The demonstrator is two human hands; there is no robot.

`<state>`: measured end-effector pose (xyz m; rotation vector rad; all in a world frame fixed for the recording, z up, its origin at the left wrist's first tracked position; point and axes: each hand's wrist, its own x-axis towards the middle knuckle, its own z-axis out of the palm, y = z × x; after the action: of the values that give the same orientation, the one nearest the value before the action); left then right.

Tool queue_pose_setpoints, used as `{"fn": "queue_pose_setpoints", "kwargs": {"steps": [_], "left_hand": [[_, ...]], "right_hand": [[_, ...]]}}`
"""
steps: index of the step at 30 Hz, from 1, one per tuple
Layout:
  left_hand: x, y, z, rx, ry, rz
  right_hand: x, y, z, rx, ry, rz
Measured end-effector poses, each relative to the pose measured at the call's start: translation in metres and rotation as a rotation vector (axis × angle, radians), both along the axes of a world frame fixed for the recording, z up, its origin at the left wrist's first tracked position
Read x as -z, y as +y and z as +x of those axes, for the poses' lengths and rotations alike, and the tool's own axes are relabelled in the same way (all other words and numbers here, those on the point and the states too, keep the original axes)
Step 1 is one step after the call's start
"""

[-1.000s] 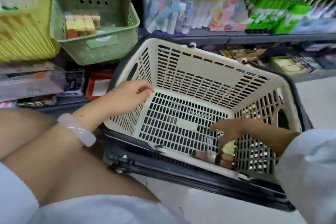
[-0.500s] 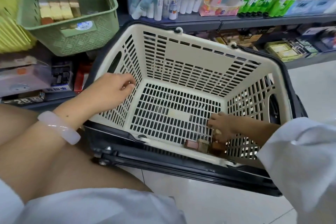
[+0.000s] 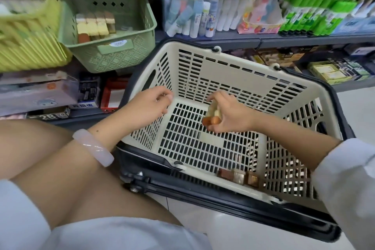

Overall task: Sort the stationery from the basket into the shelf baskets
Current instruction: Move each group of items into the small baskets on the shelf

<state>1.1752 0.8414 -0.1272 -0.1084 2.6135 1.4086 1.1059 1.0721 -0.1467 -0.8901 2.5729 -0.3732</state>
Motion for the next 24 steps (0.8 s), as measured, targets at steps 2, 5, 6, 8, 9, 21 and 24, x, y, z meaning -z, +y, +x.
{"fn": "queue_pose_setpoints", "kwargs": {"steps": [2,5,6,8,9,21,24], "left_hand": [[-0.012,0.002,0.001,-0.140,-0.151,0.373],[-0.032,-0.005,0.003,-0.223,-0.306,0.873],[-0.037,-0.011,0.004,-0.245,-0.307,0.969],[-0.046,-0.023,0.006,-0.339,-0.268,1.052],[-0.048,-0.030,0.007,-0.400,-0.251,1.068],[-0.071,-0.114,0.017,-0.562,-0.145,1.189],[-0.074,-0.129,0.013,-0.551,-0.147,1.149]], "right_hand": [[-0.033,-0.039,0.000,-0.024,-0.028,-0.233],[-0.067,-0.088,0.006,-0.159,-0.013,-0.377],[-0.074,-0.101,0.008,-0.198,-0.001,-0.385],[-0.085,-0.124,0.011,-0.235,0.016,-0.393],[-0.089,-0.133,0.011,-0.245,0.018,-0.403],[-0.120,-0.209,-0.010,-0.088,-0.272,-0.794],[-0.120,-0.229,-0.019,-0.070,-0.256,-0.805]]}}
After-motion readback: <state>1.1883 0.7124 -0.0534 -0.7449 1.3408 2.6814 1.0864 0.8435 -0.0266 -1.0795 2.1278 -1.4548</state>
